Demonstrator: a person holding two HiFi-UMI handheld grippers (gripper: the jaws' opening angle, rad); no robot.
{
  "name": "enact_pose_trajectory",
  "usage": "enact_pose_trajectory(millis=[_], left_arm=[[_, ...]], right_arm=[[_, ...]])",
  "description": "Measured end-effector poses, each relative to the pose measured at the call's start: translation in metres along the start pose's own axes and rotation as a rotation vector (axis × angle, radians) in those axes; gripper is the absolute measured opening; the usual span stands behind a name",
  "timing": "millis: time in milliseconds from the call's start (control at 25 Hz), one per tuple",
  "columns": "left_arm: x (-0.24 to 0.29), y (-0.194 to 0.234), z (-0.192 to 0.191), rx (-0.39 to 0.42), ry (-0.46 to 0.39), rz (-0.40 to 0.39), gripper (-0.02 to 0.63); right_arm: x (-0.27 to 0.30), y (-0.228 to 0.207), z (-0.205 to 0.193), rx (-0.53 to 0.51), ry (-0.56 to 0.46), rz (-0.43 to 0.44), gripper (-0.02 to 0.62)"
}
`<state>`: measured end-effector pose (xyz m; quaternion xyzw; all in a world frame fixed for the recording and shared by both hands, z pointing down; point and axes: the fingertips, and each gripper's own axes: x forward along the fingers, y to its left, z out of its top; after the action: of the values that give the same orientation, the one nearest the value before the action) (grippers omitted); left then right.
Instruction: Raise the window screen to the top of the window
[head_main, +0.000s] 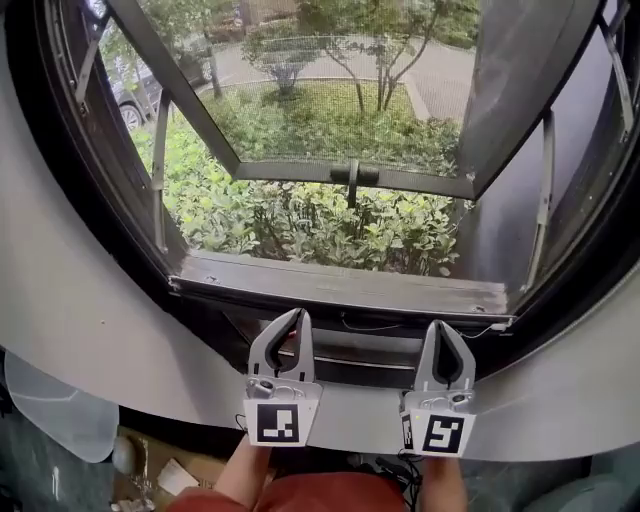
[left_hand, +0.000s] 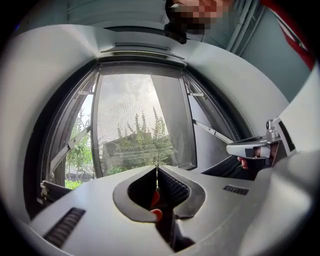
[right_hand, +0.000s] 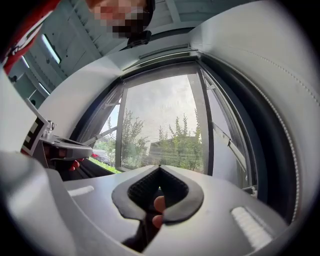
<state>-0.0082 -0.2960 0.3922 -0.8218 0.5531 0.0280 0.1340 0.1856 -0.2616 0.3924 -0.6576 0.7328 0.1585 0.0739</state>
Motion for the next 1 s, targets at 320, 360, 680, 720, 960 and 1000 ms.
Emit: enact_pose_trajectory(millis=[320, 360, 680, 720, 960, 1000], left_arm=[[0.006, 0.011, -0.007, 0.034, 0.016, -0.04, 0.006], [0.007, 0.011, -0.009, 0.036, 0.022, -0.043, 0.006], [0.006, 0.01, -0.018, 0.108, 0.037, -0.088, 0.015], [0.005, 0.01, -0.019, 0.126, 0.038, -0.098, 0.027], [0.005, -0.003, -0.04, 0.36, 0.099, -0.226, 0.092], [0.004, -0.006, -0.046, 0.417, 0.114, -0.25, 0.104]], right_arm=[[0.012, 0.017, -0.002, -0.051, 0.015, 0.023, 0.011], [0.013, 0.017, -0.003, -0.057, 0.019, 0.024, 0.011], [0.015, 0.033, -0.013, -0.122, 0.066, 0.09, 0.064], [0.016, 0.036, -0.012, -0.142, 0.065, 0.106, 0.072], [0.012, 0.049, -0.03, -0.347, 0.152, 0.229, 0.133], [0.01, 0.05, -0.036, -0.41, 0.183, 0.256, 0.148]])
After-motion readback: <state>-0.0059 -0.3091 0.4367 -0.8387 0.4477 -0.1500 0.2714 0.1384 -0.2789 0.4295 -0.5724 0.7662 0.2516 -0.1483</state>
